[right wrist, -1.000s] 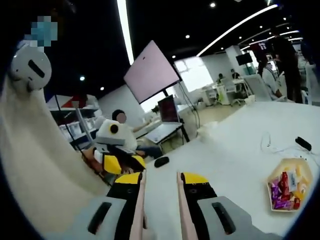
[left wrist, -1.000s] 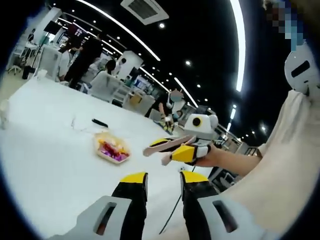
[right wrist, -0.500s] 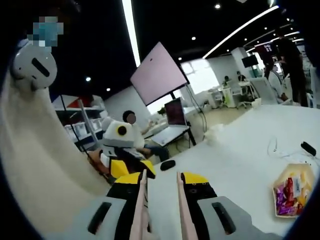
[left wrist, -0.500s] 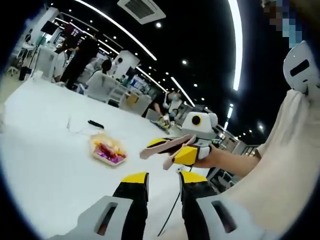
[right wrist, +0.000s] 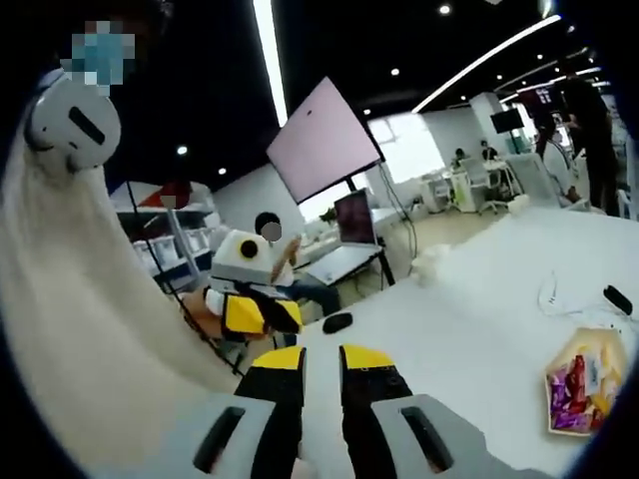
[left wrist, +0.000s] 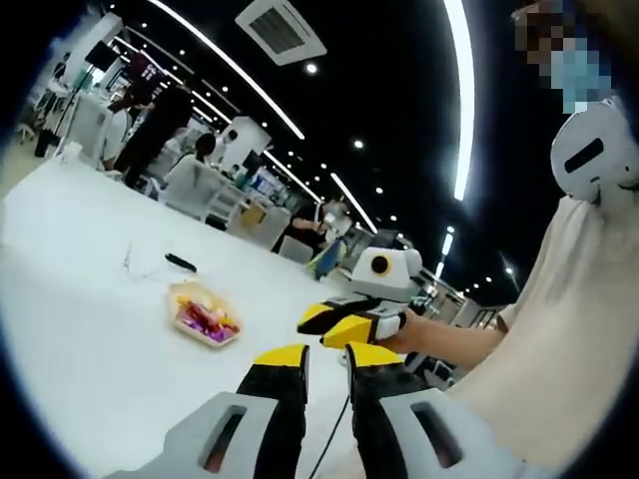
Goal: Place the target food into the container with the food tongs after gripping and lifting it, then release it inside without dropping or visibly crushing the food.
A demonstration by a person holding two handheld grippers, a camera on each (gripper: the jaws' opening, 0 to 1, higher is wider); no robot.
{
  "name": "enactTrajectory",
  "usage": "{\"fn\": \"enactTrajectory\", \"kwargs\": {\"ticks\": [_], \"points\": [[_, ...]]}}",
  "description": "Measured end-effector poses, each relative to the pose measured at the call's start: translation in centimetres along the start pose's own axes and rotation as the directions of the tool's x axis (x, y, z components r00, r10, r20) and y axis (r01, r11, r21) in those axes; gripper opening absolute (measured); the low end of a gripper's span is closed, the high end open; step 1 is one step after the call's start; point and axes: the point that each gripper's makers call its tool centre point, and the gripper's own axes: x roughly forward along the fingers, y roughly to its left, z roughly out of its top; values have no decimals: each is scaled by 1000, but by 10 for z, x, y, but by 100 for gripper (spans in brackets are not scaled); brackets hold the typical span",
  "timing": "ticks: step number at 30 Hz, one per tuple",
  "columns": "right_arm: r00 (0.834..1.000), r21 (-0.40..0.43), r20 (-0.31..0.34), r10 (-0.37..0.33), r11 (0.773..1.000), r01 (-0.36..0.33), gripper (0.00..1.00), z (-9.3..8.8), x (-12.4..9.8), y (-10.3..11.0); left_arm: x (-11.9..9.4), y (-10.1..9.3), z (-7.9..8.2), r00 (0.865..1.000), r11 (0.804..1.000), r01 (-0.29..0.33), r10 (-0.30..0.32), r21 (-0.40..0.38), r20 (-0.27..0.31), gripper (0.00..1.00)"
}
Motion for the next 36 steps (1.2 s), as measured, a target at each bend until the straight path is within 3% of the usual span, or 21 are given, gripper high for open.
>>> {"fn": "enactTrajectory", "kwargs": {"ticks": [7,10,11,14,15,16,17,18,19,21,22,23,24,27,31,33,34,36], "points": [[1000,22,0,-21,1000,21,12,-4,-5,-3,-1,1,-4,1000,1000,-7,7,-11,-5,13],[989,-14,-125,-78,997,77,14,-33,-12,-11,0,5,-11,999,1000,-22,21,-9,-32,13],[975,-28,-195,-104,995,100,17,-51,-17,-15,0,5,-14,999,1000,-26,25,-6,-41,13],[948,-29,-301,-106,994,102,19,-86,-28,-21,-2,5,-19,998,999,-28,27,-17,-51,13],[927,-61,-358,-117,993,102,19,-101,-32,-22,-2,7,-22,998,999,-33,32,-21,-56,14],[916,-78,-381,-126,992,104,20,-106,-33,-23,-3,7,-23,998,999,-36,34,-22,-59,14],[878,-124,-458,-142,988,95,21,-124,-39,-24,-3,9,-26,997,999,-44,42,-28,-66,14],[861,-125,-493,-127,989,75,22,-134,-39,-21,-4,10,-28,996,998,-51,48,-33,-69,15],[825,-139,-551,-126,989,58,22,-150,-43,-20,-4,10,-28,996,998,-52,49,-34,-68,15],[782,-177,-608,-134,984,31,23,-166,-46,-20,-4,9,-30,996,998,-54,51,-42,-66,15],[749,-192,-650,-126,981,-2,23,-178,-50,-20,-3,9,-31,996,997,-58,55,-44,-69,15],[736,-198,-665,-127,980,-10,23,-182,-51,-20,-3,9,-32,996,997,-58,55,-44,-70,15],[696,-224,-705,-133,974,-41,23,-194,-54,-22,-3,9,-33,996,997,-60,56,-47,-72,15],[670,-209,-734,-108,975,-72,22,-206,-54,-22,-3,10,-35,995,996,-68,64,-53,-73,15],[653,-225,-748,-117,971,-84,23,-211,-54,-28,-3,10,-36,995,996,-77,73,-54,-73,15],[631,-246,-764,-131,964,-99,23,-216,-55,-33,-4,10,-36,994,995,-82,78,-55,-73,15],[597,-274,-790,-141,952,-137,23,-223,-57,-38,-4,11,-37,994,995,-86,82,-57,-74,15],[563,-297,-812,-155,939,-170,24,-232,-59,-41,-5,12,-40,993,994,-96,91,-56,-80,15]]}}
